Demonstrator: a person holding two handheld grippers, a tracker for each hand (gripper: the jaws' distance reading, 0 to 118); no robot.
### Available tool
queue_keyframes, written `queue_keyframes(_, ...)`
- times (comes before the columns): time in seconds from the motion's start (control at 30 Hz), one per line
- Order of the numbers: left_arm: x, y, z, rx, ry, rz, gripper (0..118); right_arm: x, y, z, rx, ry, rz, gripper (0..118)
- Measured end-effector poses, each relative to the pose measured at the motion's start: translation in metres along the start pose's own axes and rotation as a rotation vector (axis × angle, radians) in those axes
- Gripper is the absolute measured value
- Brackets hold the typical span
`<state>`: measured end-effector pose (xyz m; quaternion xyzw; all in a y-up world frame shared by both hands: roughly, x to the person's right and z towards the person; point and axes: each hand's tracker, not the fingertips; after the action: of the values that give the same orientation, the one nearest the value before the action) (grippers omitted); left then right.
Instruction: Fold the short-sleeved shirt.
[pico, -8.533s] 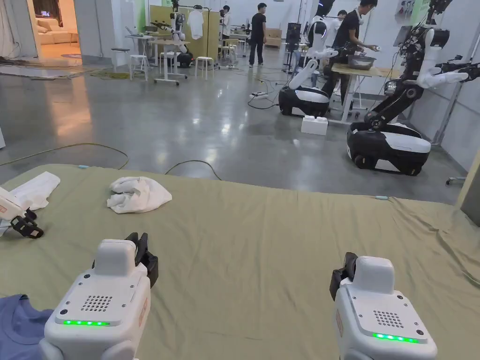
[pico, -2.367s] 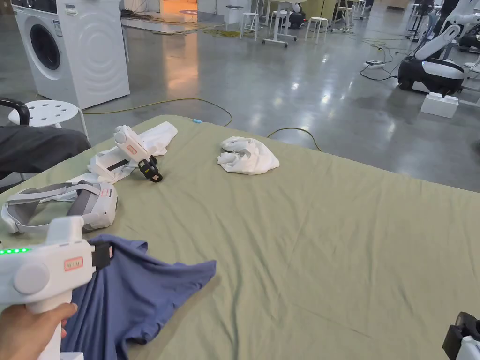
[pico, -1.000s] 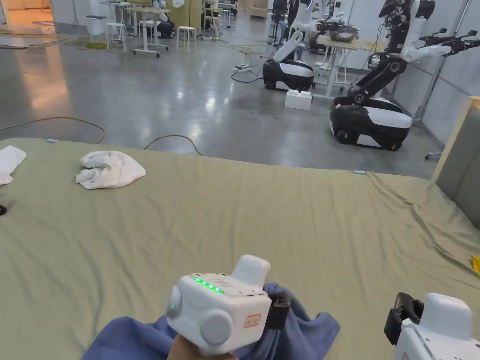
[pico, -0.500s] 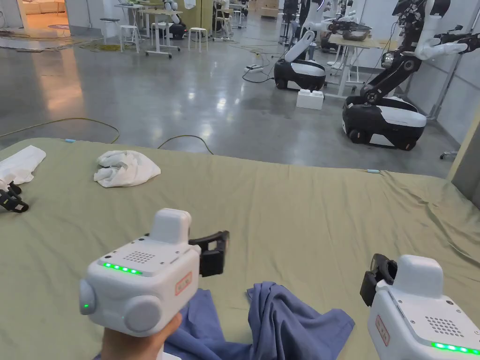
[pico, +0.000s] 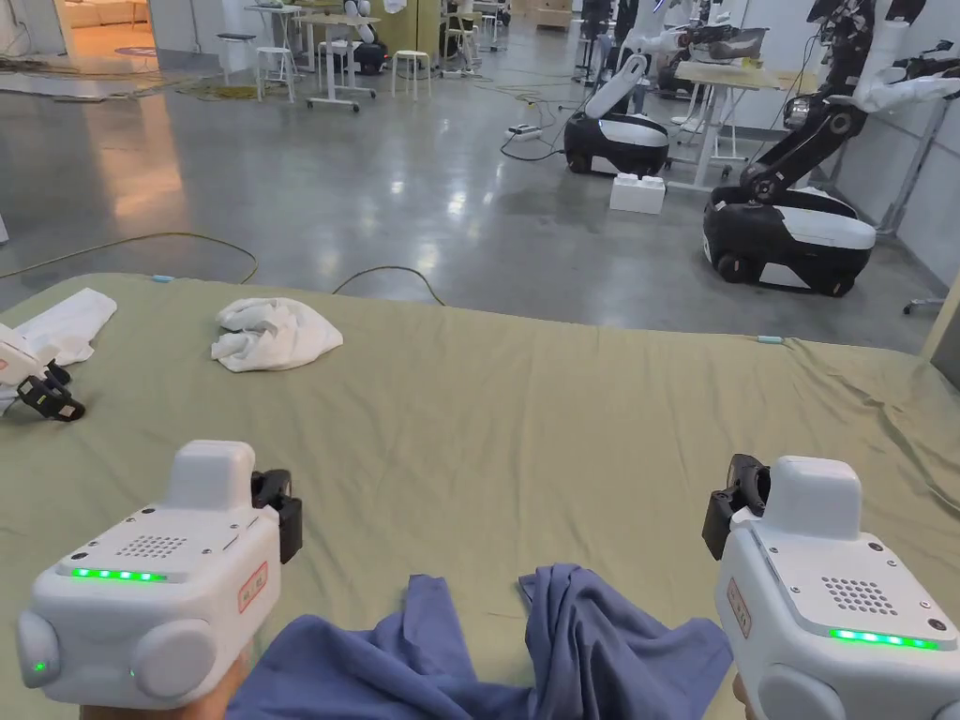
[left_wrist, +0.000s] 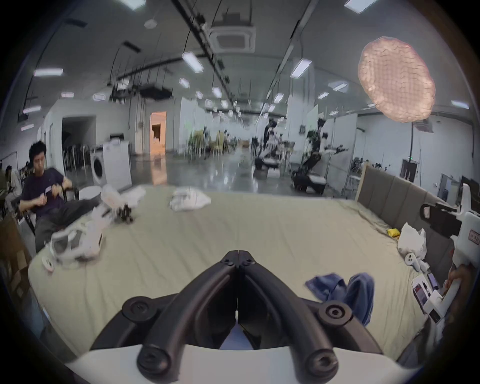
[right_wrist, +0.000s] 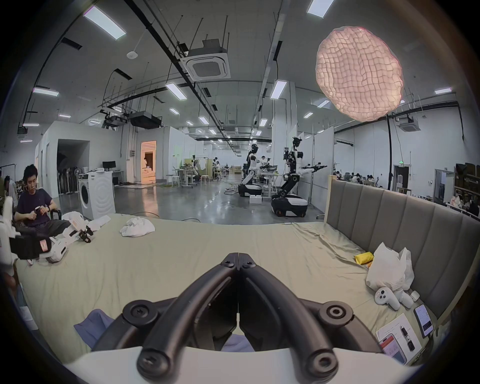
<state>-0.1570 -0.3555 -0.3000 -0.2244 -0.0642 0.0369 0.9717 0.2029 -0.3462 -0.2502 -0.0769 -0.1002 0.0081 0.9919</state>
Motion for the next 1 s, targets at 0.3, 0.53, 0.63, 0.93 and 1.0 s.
queue_keyframes(0.3, -0.091, -0.073, -0.081, -0.53, -0.007, 0.144, 5, 0.006, -0.022, -0.007, -0.079, -0.004, -0.005, 0)
queue_keyframes(0.53, -0.101, -0.112, -0.1, -0.688, 0.013, 0.181, 71, 0.009, -0.035, -0.007, -0.124, -0.012, -0.005, 0)
queue_keyframes(0.63, -0.088, -0.124, -0.097, -0.759, 0.053, 0.165, 71, 0.01, -0.039, -0.009, -0.138, -0.016, -0.006, 0)
queue_keyframes(0.93, -0.03, -0.128, -0.078, -0.695, 0.139, -0.136, 8, 0.024, -0.055, -0.017, -0.195, -0.031, -0.017, 0)
queue_keyframes(1.0, -0.023, -0.129, -0.071, -0.699, 0.127, -0.128, 6, 0.032, -0.059, -0.023, -0.223, -0.037, -0.022, 0)
